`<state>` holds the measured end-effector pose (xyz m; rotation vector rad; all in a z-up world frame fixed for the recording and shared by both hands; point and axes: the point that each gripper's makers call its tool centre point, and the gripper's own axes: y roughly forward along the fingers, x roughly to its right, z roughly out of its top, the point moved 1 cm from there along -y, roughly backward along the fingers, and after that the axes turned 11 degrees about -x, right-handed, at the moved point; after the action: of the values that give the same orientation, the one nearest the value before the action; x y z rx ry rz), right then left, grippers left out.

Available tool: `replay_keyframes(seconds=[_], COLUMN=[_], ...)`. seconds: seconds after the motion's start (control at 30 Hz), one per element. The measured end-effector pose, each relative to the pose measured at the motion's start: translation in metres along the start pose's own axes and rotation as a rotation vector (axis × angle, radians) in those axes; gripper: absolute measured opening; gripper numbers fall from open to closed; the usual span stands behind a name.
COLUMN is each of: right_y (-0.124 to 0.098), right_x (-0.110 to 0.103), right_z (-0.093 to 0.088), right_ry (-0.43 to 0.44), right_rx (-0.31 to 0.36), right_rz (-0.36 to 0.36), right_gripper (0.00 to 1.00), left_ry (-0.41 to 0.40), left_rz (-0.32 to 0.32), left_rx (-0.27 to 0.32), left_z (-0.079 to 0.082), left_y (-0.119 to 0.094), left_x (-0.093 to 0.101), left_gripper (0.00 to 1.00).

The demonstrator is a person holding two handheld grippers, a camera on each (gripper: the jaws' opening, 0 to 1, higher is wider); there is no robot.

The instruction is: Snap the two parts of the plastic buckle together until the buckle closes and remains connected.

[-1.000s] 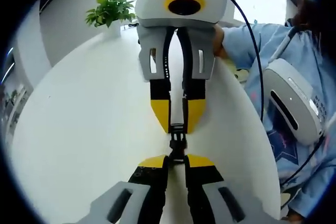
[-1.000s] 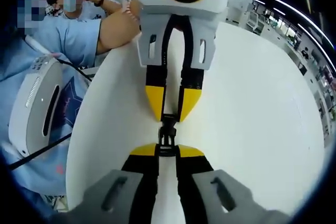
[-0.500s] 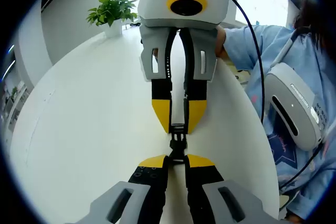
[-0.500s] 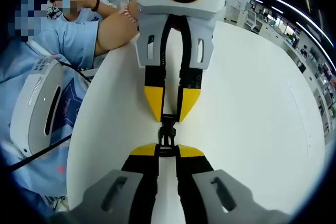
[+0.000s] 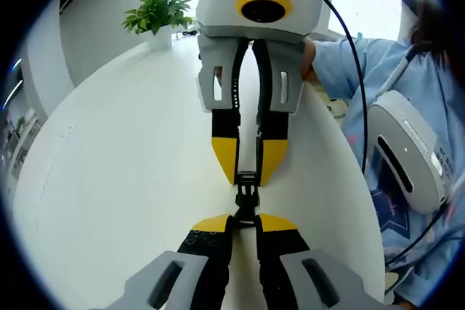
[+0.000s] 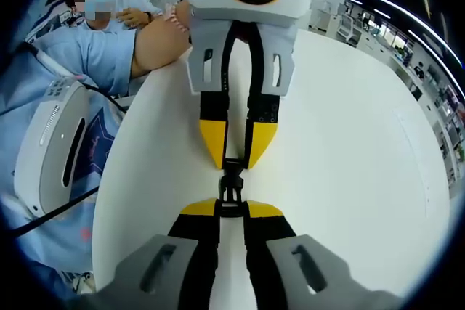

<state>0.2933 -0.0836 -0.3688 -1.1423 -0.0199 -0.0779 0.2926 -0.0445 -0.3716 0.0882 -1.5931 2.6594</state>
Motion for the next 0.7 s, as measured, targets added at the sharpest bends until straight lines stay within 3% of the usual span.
replay_keyframes(seconds=[0.7], right_y=[-0.0004], right_x=[0.0037], right_z=[0.0013], right_ry=[0.007], right_rx=[0.011], right_rz=[0.009], right_gripper=[0.12], left_ry=[-0.005], left_rz=[-0.007], left_rx=[0.006], left_z=[0.0009], left_y=[-0.0018], left_x=[-0.0036], left_gripper=[0.12])
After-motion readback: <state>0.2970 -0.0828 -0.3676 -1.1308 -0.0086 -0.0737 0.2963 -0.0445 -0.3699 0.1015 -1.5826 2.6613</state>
